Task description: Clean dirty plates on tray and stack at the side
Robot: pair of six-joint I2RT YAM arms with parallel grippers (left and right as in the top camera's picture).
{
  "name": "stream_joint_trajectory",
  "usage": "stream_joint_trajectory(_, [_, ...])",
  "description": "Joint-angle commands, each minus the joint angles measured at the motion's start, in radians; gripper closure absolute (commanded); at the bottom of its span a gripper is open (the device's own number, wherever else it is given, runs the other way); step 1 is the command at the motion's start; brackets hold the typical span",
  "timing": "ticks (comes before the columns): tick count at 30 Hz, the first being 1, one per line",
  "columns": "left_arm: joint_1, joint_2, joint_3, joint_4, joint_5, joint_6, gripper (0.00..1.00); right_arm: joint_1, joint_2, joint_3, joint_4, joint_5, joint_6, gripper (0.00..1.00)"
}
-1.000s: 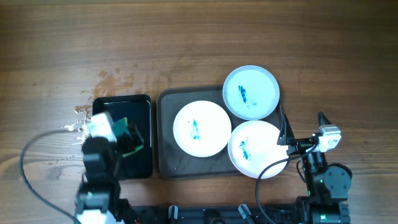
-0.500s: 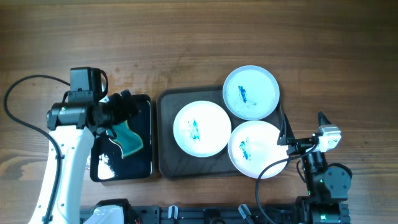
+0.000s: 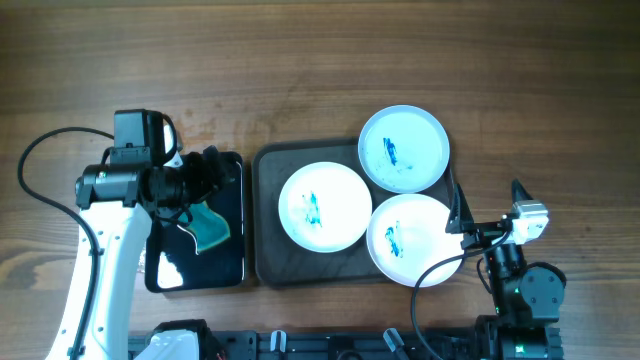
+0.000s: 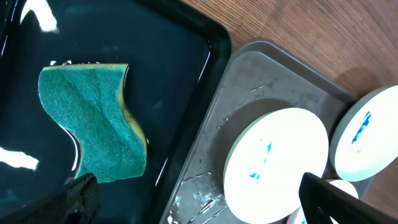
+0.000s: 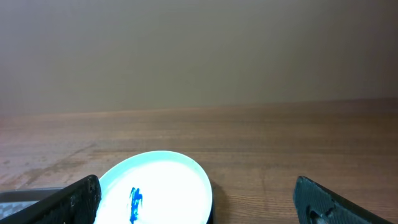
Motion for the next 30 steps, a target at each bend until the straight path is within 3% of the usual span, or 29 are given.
stream_joint_trajectory(1, [0.006,0.000,0.022,0.002,0.016,-0.013,0.00,-0.005,-0.004,-0.001,0.003,0.017,0.014,0.00])
stream_joint_trajectory(5, [0.006,0.000,0.022,-0.004,0.016,-0.013,0.00,-0.005,-0.004,-0.001,0.005,0.063,-0.007,0.00])
stream_joint_trajectory(10, [0.006,0.000,0.022,-0.013,0.016,-0.013,0.00,-0.005,-0.002,0.023,0.034,-0.160,-0.002,0.00])
stream_joint_trajectory(13, [0.006,0.000,0.022,0.005,0.016,-0.013,0.00,-0.005,0.049,0.130,-0.050,-0.154,0.028,0.00])
stream_joint_trajectory(20, [0.006,0.000,0.022,0.043,0.016,-0.013,0.00,-0.005,0.533,0.550,-0.292,-0.148,0.010,0.00])
stream_joint_trajectory(24, [0.006,0.000,0.022,0.046,0.015,-0.013,0.00,-0.005,0.972,0.880,-0.571,-0.203,0.083,0.00])
stream_joint_trajectory(30, [0.006,0.000,0.022,0.048,-0.031,-0.012,0.04,-0.003,1.410,1.207,-0.937,-0.216,0.076,0.00])
